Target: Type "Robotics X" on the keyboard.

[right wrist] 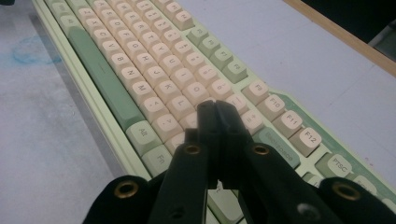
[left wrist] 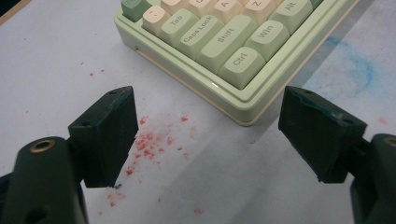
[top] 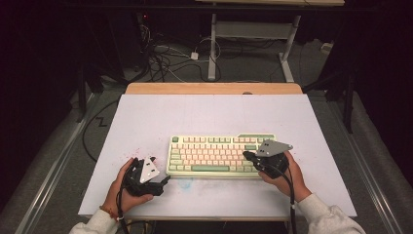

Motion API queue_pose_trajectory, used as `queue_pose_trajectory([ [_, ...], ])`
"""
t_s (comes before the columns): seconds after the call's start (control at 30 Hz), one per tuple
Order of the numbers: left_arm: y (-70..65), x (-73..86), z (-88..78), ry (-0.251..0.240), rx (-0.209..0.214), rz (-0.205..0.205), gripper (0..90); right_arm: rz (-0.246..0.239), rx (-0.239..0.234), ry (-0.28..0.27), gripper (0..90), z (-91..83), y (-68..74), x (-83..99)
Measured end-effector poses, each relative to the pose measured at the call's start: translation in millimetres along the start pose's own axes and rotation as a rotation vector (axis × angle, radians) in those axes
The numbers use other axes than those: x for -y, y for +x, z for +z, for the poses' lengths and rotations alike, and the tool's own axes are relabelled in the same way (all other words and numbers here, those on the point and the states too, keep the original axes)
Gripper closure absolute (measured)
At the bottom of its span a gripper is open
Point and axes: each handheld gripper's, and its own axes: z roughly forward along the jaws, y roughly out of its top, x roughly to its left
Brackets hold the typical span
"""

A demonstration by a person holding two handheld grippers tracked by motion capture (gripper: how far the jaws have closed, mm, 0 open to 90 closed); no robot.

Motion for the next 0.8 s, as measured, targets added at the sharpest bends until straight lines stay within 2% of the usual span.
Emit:
queue_pose_trajectory([
  [0.37,-0.9,0.0,0.9,-0.001,0.011,-0.003,18.6,-0.008,-0.013,0.019,90.0,11.0,0.5,-4.1],
  [0.8,-2.6,-0.9,2.6,0.009,0.023,0.010,18.6,-0.006,-0.010,0.084,90.0,16.9,-5.4,8.1],
])
